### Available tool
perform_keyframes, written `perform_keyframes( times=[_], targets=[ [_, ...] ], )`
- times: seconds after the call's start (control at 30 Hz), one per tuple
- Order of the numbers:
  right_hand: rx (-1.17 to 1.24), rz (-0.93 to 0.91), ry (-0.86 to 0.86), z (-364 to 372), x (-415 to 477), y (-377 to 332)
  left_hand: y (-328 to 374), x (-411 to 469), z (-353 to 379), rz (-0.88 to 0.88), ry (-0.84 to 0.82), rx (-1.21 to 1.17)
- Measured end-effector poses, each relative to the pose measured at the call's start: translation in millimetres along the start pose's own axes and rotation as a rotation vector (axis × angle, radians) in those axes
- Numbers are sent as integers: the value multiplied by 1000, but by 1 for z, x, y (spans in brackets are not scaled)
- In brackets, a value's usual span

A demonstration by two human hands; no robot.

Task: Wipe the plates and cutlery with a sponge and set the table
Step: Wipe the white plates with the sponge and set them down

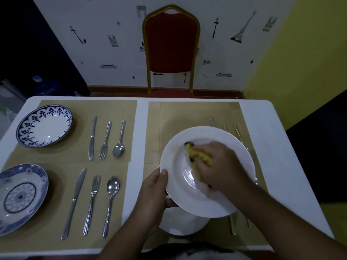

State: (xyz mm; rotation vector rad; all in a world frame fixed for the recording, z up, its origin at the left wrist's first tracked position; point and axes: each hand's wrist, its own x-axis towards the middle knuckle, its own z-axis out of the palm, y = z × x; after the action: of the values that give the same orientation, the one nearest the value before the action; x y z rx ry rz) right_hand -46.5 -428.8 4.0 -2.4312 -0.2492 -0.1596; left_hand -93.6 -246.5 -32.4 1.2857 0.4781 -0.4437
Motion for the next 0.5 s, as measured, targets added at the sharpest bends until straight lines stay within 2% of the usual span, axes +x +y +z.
perform_keyframes(
  times=[0.07,0.13,0.33,0.37,0.47,0.5],
  targets=[
    [-64,93,138,0,14,9,2,1,-2,21,-3,34],
    [-100,122,138,7,22,13,6,1,-1,51,-34,114],
    [-115,-213,-127,34,-4,-7,12,-5,-3,89,-99,241],
    [-128,-206,-106,32,0,-1,12,-6,-5,93,-104,242],
    [-142,-36,57,22,12,16,15,-7,-6,102,-111,255],
    [-128,-33,49,22,10,12,16,-6,-6,105,-114,269]
  ],
)
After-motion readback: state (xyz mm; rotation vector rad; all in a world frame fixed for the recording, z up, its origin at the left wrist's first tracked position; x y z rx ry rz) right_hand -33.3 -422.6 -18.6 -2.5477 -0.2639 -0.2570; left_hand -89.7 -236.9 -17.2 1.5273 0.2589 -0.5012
